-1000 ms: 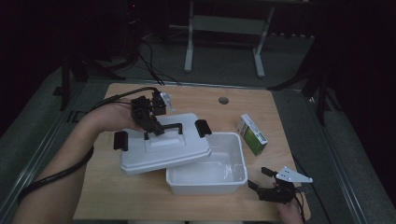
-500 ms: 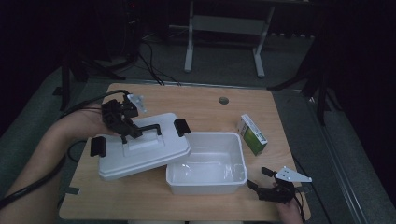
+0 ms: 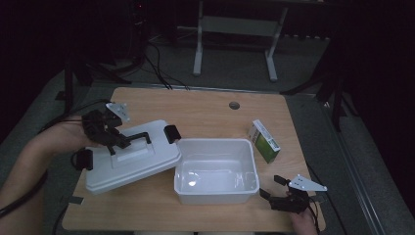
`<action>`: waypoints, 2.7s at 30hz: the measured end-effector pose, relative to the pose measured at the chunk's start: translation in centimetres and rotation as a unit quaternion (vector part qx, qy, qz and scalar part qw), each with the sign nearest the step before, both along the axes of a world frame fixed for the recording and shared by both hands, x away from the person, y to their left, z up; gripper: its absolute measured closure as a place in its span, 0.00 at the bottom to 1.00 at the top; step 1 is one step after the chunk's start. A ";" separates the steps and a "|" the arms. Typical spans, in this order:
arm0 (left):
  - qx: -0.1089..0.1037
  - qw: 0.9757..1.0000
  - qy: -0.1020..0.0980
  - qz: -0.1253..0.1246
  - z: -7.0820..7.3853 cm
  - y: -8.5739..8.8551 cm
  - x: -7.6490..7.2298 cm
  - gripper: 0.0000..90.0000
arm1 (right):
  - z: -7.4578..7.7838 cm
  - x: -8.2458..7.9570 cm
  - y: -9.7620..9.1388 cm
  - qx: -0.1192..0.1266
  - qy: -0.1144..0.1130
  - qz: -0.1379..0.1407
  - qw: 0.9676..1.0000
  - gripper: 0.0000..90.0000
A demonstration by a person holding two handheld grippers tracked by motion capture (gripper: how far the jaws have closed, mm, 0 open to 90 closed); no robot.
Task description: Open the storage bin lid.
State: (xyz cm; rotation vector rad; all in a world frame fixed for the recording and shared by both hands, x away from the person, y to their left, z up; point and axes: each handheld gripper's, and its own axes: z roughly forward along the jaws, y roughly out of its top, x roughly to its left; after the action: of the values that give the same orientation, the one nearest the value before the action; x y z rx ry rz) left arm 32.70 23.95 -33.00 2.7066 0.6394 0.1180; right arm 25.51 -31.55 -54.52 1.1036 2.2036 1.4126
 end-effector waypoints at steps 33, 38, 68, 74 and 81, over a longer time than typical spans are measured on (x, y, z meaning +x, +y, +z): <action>-0.037 0.998 0.015 0.046 -9.6 4.3 -0.5 0.93 | 0.1 0.0 0.0 0.005 0.002 0.000 1.000 0.15; -0.041 0.998 0.017 0.049 -11.2 4.3 -0.3 0.93 | 0.1 0.0 0.0 0.006 0.002 0.000 1.000 0.15; -0.020 0.994 0.055 0.096 -15.6 3.6 1.4 0.74 | 0.0 -0.1 -0.4 0.007 0.006 -0.004 1.000 0.15; -0.005 0.993 0.054 0.108 -15.7 3.5 1.6 0.50 | 0.4 0.0 -0.5 0.007 0.004 -0.006 1.000 0.15; 0.001 0.991 0.065 0.114 -15.6 3.4 1.9 0.46 | 0.9 0.1 -1.1 0.004 -0.001 -0.020 1.000 0.15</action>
State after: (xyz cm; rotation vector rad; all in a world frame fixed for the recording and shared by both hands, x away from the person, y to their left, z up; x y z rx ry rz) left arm 34.58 27.40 -48.59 2.6494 0.9870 0.0001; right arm 25.62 -32.64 -53.61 1.1417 2.1644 1.4075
